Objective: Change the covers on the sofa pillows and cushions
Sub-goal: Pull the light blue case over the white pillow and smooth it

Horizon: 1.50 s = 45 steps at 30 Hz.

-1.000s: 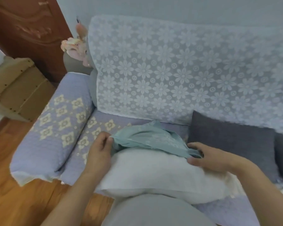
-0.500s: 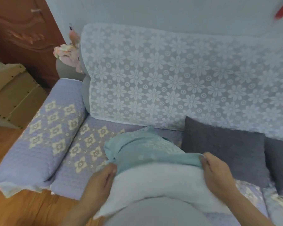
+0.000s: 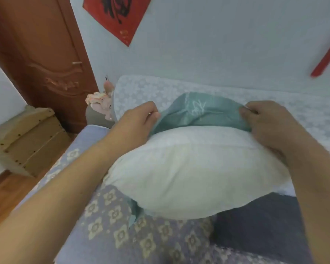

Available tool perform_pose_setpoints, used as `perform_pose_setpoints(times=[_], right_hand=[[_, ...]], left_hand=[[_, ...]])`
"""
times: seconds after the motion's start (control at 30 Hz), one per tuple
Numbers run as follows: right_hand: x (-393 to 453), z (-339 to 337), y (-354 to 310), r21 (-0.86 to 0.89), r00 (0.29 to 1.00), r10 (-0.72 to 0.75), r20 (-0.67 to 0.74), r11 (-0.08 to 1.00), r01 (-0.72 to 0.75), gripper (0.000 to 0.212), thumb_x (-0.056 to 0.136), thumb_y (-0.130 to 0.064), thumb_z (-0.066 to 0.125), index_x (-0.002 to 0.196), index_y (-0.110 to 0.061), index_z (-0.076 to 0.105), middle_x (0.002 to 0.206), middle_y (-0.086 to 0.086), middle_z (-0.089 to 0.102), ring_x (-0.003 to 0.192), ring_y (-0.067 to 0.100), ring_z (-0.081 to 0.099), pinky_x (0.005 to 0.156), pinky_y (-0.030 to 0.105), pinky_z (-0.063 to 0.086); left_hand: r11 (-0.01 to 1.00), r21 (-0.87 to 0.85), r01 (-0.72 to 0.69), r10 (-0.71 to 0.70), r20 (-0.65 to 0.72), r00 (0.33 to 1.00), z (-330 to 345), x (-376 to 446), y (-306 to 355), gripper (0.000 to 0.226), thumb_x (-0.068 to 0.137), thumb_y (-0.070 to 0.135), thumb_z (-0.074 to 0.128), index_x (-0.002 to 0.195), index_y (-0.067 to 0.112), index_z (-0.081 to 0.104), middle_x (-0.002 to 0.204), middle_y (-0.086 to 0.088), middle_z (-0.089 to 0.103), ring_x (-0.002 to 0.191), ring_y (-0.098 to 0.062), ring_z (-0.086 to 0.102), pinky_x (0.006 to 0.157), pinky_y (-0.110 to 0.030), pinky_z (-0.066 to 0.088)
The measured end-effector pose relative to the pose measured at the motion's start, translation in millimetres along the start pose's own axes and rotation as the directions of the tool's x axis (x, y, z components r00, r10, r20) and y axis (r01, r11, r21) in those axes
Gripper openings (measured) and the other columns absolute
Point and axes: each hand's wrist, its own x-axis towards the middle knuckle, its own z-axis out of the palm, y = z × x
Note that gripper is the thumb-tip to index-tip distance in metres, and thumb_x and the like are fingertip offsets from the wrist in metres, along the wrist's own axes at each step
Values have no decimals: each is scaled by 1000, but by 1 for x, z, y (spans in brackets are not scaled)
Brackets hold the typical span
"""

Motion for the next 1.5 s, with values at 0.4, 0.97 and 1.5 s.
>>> perform_pose_setpoints(times=[0.4, 0.97, 1.5], right_hand=[[-3, 68, 45, -10, 968, 236, -86, 971, -238, 35, 104, -17, 42, 76, -1, 57, 66, 3, 47, 56, 11, 37, 52, 34, 26], [-215, 174, 129, -364, -81, 428, 900, 841, 400, 56, 86, -5, 52, 141, -18, 49, 112, 6, 73, 79, 23, 73, 87, 35, 55], [-113, 148, 58, 159, 928, -21, 372, 986, -41, 44, 100, -40, 52, 135, -13, 48, 130, -4, 51, 122, 18, 46, 106, 42, 35]], left_hand=[[951, -293, 96, -50, 159, 986, -4, -17, 12, 26, 105, 33, 53, 85, 15, 57, 58, 12, 44, 51, -9, 34, 47, -26, 28], [969, 200, 145, -235, 927, 292, 153, -248, -91, 34, 94, 54, 59, 114, 28, 52, 113, 3, 60, 105, -19, 57, 77, -29, 38], [814, -336, 474, -515, -37, 856, 64, -67, -87, 10, 100, 10, 50, 91, 12, 53, 80, -4, 57, 70, -16, 52, 60, -31, 38]])
